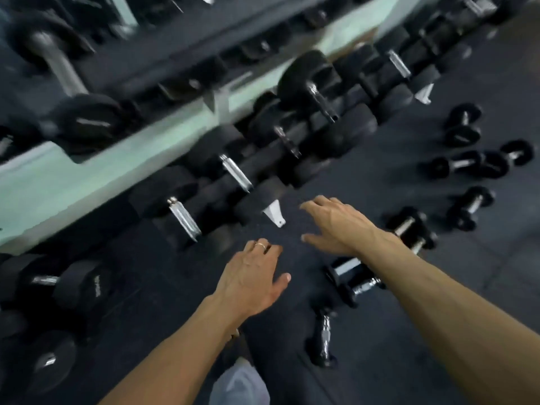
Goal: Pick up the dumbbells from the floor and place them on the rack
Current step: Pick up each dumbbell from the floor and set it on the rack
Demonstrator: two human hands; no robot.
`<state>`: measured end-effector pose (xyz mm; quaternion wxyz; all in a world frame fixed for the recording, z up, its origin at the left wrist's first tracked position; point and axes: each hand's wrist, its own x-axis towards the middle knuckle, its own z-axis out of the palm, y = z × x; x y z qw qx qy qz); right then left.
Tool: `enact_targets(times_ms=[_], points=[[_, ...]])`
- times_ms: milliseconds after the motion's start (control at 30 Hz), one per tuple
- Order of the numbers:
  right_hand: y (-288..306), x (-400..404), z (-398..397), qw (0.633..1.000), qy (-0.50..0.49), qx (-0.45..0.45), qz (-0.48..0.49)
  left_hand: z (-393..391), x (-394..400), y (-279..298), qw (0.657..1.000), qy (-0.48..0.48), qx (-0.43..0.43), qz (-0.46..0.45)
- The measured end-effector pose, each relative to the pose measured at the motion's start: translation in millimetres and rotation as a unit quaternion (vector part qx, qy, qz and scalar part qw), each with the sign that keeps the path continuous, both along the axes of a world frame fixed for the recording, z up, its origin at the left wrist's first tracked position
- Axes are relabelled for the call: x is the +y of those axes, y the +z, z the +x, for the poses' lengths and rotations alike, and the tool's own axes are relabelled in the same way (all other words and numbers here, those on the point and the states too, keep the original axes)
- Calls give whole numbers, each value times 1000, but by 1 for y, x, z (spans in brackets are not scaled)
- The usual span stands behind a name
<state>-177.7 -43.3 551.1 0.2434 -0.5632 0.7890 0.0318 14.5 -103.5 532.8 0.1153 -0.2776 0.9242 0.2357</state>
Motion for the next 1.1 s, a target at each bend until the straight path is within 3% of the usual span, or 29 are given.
enact_targets(times_ms=[167,367,667,833,1100], points=[[-88,118,-17,994,-62,-46,74,-14,99,-86,993,-48,-72,75],[-197,191,-14,984,-104,-90,117,-22,165,-184,986,-50,-93,130],[-408,228,-16,971,-134,-133,149,-32,224,-399,973,-19,-148,175],[-527,233,-29,972,-141,-139,128,-44,248,-523,971,57,-142,183],[-618,248,-28,963,-141,-225,55,-43,280,-606,946,144,-111,268]])
